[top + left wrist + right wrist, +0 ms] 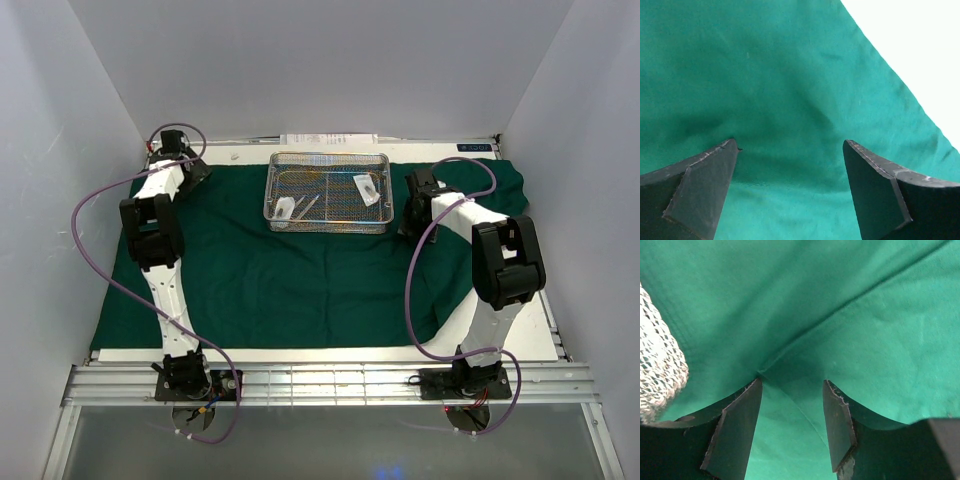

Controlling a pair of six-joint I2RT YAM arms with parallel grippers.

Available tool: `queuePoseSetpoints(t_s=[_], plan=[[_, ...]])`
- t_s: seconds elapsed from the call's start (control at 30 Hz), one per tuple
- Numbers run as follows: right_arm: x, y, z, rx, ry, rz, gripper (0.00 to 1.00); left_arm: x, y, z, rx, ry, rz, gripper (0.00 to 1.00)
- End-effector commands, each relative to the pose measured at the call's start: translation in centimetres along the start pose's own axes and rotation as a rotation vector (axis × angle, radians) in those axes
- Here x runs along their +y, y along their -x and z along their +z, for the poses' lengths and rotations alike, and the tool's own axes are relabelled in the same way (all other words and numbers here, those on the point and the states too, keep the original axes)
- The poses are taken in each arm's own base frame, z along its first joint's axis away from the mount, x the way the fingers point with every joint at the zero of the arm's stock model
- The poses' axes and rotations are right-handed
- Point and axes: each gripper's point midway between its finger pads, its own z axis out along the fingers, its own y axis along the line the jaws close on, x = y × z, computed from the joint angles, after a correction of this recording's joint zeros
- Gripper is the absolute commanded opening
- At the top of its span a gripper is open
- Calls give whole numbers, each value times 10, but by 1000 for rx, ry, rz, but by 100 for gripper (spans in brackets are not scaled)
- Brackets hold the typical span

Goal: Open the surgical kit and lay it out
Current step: Smooth out the surgical kit at the center of the board.

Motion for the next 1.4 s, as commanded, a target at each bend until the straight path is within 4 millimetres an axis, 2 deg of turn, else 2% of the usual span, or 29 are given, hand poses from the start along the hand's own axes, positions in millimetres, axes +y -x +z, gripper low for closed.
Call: queuePoseSetpoints(t_s=[0.0,0.17,0.23,0.27,0.33,0.4,0.47,0.5,0.57,0.7,0.77,0.8,0.83,0.87,0.9,0.93,1.0,1.07,1.1,1.13,1.27,1.37], plan=[[9,18,3,-63,27,-10,57,-7,23,11,-72,-25,4,98],[-4,15,11,-66,-35,-6,54,-10,52,5,-164,-12,10,98],[-11,12,12,-62,-53,-3,51,-9,60,-4,-188,-5,6,98],[-12,11,12,-58,-54,-4,50,-7,57,-5,-181,1,7,98],[-14,12,10,-63,-58,-5,35,-2,59,-15,-190,16,-6,98],[-14,12,9,-65,-54,-6,23,8,43,-13,-157,38,-7,98],[-13,14,8,-69,-48,-9,19,14,28,-13,-120,44,-8,98],[-13,14,8,-67,-48,-9,12,16,24,-12,-111,46,-10,98],[-17,12,9,-62,-63,-6,8,18,15,-10,-92,48,-5,98],[-29,10,0,-70,-83,17,8,28,1,-2,-60,75,11,98],[-45,10,-11,-72,-114,42,8,32,-2,2,-56,92,12,98],[-60,12,-14,-71,-133,82,8,36,-6,7,-43,102,13,98],[-72,17,-25,-95,-146,112,8,37,-7,8,-38,107,11,98],[-87,12,-31,-76,-179,140,8,40,-8,10,-32,116,2,98],[-115,8,-33,-58,-228,216,8,45,-10,12,-21,132,-3,98],[-132,9,-45,-72,-259,267,8,47,-12,13,-17,137,-4,98],[-178,-10,-59,-14,-354,380,8,51,-11,14,-17,144,-19,98],[-205,-15,-79,-48,-417,484,8,54,-9,15,-23,153,-27,98],[-224,-25,-87,-24,-458,544,8,55,-9,15,-22,155,-28,98],[-232,-26,-98,-52,-475,597,8,57,-8,15,-26,167,-32,98],[-260,-43,-121,-62,-539,714,9,59,1,12,-48,186,-44,98],[-281,-64,-137,-37,-604,795,10,60,8,10,-71,197,-45,98]])
